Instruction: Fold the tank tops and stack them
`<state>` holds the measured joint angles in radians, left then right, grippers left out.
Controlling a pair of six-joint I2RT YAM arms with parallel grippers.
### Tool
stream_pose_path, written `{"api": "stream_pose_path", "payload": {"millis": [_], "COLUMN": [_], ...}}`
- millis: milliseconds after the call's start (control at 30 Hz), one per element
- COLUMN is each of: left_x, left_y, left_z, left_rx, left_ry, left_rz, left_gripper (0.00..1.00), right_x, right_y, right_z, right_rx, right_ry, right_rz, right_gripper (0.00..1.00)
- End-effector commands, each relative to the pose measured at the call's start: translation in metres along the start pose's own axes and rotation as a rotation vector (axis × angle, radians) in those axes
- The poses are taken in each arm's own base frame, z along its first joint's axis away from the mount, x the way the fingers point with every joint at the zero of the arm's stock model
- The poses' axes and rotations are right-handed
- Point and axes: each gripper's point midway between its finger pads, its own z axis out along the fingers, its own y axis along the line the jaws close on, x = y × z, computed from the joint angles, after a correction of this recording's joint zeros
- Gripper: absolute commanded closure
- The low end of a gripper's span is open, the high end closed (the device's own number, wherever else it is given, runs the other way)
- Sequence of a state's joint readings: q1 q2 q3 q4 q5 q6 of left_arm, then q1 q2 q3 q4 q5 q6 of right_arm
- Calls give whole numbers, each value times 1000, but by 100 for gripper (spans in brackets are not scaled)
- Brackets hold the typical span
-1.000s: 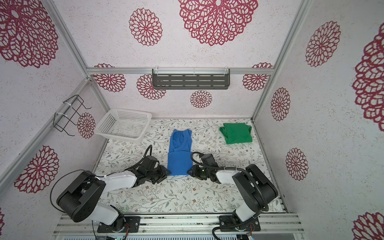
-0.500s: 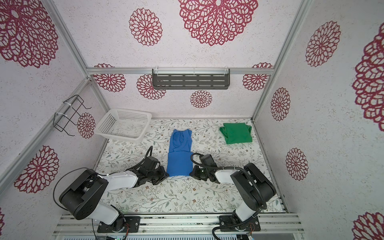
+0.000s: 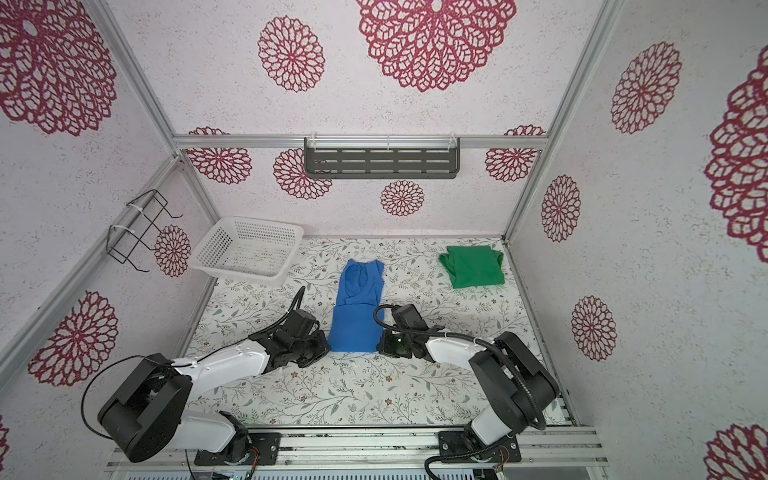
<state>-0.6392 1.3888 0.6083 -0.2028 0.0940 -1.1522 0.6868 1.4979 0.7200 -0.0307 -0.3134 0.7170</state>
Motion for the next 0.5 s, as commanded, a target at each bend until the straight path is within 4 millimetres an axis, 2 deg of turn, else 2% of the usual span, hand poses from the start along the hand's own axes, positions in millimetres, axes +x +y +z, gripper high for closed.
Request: {"api": "stream_pose_path", "payload": {"millis": [0,100,200,267,333,467], "left_x": [11,9,-8,-22,-35,-58], "left_y": [6,-2,-7,-20,-35,-52], "left_z": [-13,-32,-59,-71,-76,-79], "left_rx": [-52,-52,-125,-122,-73,-56], "left_ry": [2,-32,-101,-150,-172,-190], "left_rz": [19,35,105,132,139,184], "left_gripper": [100,100,100,100,100,100], "right_x": [4,3,-5,-13,-21,-41], "right_y": [6,16,30,39,45,48], "right_z": [-20,-37,-56,-66,-73,-76], "right_rx": [47,40,21,16,21,64], "right_ry": [2,-22,-57,-83,-102,-140], "right_rz": [-71,-91,-108,-129,-155,-212], "right_gripper": [100,100,100,100,100,100]}}
